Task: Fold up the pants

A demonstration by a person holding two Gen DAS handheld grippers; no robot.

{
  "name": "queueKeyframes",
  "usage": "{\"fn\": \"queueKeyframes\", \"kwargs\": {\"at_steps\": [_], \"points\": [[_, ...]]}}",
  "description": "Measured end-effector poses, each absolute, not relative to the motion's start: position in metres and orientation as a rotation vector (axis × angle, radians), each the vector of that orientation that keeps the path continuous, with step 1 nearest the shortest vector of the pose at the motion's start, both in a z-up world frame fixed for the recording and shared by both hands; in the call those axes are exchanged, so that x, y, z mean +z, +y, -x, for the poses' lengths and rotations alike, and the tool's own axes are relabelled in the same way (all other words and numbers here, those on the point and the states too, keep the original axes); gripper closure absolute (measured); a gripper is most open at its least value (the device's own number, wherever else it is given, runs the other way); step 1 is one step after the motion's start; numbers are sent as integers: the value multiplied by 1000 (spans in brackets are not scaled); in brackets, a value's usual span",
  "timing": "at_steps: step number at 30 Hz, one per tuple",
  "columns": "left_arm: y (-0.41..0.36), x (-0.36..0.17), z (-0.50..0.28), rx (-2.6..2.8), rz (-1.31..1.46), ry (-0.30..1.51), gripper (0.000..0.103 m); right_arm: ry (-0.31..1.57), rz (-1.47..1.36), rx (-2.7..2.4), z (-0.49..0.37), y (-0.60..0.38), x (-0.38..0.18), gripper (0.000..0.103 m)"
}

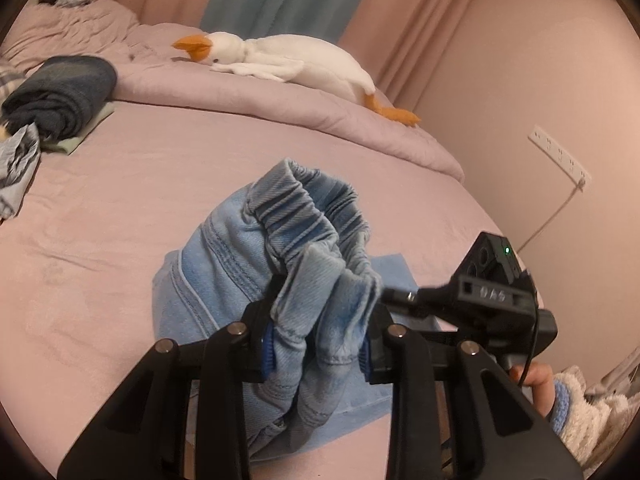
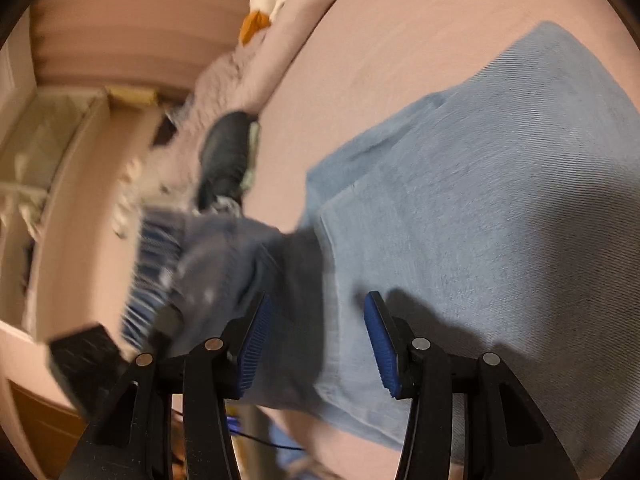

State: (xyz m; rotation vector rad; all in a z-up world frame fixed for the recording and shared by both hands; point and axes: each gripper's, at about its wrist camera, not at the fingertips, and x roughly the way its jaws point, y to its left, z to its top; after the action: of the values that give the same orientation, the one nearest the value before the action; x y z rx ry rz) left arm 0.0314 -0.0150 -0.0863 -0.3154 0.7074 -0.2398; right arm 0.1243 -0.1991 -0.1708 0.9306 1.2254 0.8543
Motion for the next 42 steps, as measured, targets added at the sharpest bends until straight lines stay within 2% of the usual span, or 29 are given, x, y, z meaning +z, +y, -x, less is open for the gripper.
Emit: {"fn": "queueKeyframes", "kwargs": {"at_steps": [6,11,15,19,30,35,38,42], "points": [[-53,-95,-47,-284,221,753,72,1162,-1090,912,-131,-207,-172,48],[-81,-121,-65,-319,163,842,58,1130,-1192,894,-128,-226,-176,38],[-91,-136,-66,-318,127,882,55,1162,-1250,893,-126,-227,-184,36],[-81,-132,-67,-333,165,885,42,1202,-1177,876,-126,-221,-182,36],[-54,-120,-44,-286,232,833,41,1252,-926,820,-128,-208,-175,37],[-28,-116,-37,-213,295,811,40,1248,-805,775,-127,-205,-174,62],[-13,-119,-36,-178,342,810,40,1216,-755,770,-125,-207,-168,68],[-3,-122,-30,-149,376,816,40,1157,-727,767,-121,-211,-155,71]]}}
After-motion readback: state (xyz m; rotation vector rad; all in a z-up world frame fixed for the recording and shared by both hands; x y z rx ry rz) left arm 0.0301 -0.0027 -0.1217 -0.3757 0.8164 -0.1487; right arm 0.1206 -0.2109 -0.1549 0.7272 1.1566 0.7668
